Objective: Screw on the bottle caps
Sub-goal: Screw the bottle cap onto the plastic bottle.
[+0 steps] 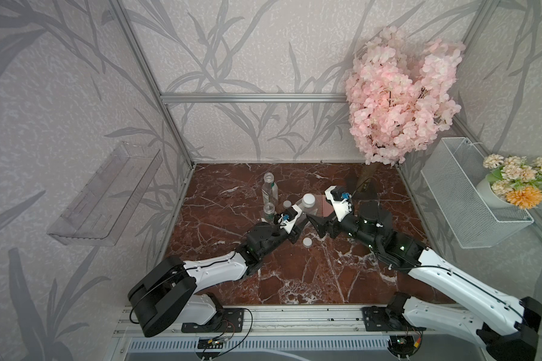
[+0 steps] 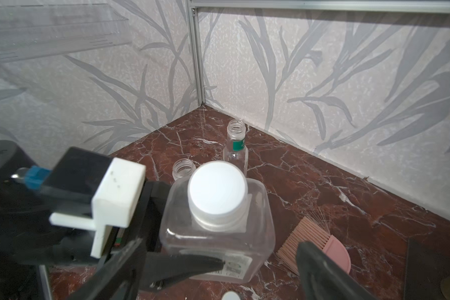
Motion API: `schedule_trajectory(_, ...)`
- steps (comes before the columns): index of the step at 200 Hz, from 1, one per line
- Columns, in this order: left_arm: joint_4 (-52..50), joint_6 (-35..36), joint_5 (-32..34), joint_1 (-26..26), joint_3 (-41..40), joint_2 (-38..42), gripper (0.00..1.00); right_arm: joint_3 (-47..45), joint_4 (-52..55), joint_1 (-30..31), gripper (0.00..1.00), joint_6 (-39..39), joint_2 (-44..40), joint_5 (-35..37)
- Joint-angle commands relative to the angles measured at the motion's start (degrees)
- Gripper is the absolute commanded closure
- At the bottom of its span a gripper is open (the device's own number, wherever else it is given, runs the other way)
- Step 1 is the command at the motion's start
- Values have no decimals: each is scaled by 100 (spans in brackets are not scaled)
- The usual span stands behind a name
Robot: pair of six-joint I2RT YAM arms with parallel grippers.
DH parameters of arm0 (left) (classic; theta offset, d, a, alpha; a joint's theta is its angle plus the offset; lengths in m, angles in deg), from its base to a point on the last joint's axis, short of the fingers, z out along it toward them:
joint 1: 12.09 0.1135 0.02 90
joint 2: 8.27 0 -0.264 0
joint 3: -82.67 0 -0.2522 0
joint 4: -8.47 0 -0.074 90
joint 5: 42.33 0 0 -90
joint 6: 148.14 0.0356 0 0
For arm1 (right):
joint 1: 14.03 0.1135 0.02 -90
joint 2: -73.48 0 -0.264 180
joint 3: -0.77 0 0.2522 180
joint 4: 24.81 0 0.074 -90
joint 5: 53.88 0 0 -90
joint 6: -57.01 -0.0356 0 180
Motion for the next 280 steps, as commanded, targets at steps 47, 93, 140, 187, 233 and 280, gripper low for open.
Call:
schedule_trajectory(47,-112,-31,-1303,18,195,245,80,556,1602,-1961,1,1371,-804,-3849)
schedule_trajectory(93,-211,-74,-2409,12,118,339,80,804,1418,-2275,1,2549,-171,-5609)
schedule_trajectory(140,-414,-6,-2734,1,186,334,80,1102,1479,-2122,9,2834,520,-6012)
schedule_trajectory(187,-400,8,-2779,5,186,324,80,1139,1556,-2081,21,2950,756,-5956)
schedule_trajectory(233,-338,-4,-2795,5,186,321,80,1110,1671,-2025,26,3090,874,-5854)
schedule_trajectory(280,-315,-15,-2785,5,189,325,80,1041,1699,-1989,34,3196,916,-5778)
